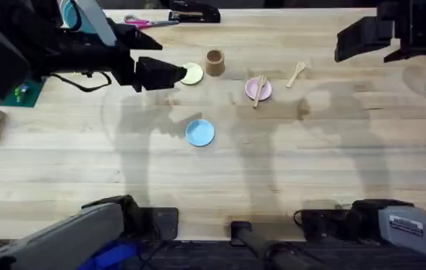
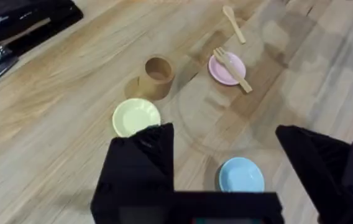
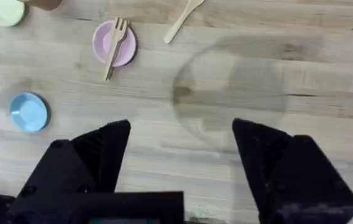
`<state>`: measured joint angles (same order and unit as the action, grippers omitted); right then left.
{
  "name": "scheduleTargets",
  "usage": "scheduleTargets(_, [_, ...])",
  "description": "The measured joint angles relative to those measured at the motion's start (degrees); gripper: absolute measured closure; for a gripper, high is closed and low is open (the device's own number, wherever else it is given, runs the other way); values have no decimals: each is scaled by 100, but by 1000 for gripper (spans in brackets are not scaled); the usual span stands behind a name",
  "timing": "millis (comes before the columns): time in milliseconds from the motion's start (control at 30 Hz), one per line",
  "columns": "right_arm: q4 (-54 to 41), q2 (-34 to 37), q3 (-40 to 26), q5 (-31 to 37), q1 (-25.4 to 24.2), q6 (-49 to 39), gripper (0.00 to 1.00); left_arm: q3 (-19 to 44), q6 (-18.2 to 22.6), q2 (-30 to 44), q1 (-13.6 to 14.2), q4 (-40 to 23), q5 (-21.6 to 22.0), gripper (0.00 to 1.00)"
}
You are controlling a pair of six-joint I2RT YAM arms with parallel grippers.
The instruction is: Pick up a utensil and set it on the pink plate, then put the other utensil in the container.
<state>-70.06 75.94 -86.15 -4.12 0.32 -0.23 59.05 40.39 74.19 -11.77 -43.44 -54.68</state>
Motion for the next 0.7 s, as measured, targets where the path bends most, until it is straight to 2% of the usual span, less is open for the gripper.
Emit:
scheduleTargets(267, [131,0,0,7,0,54,5,0,123,0,0,2,-171,6])
scheduleTargets(700, [403,0,0,1140,15,1959,5,0,128,0,0,2,-235,7])
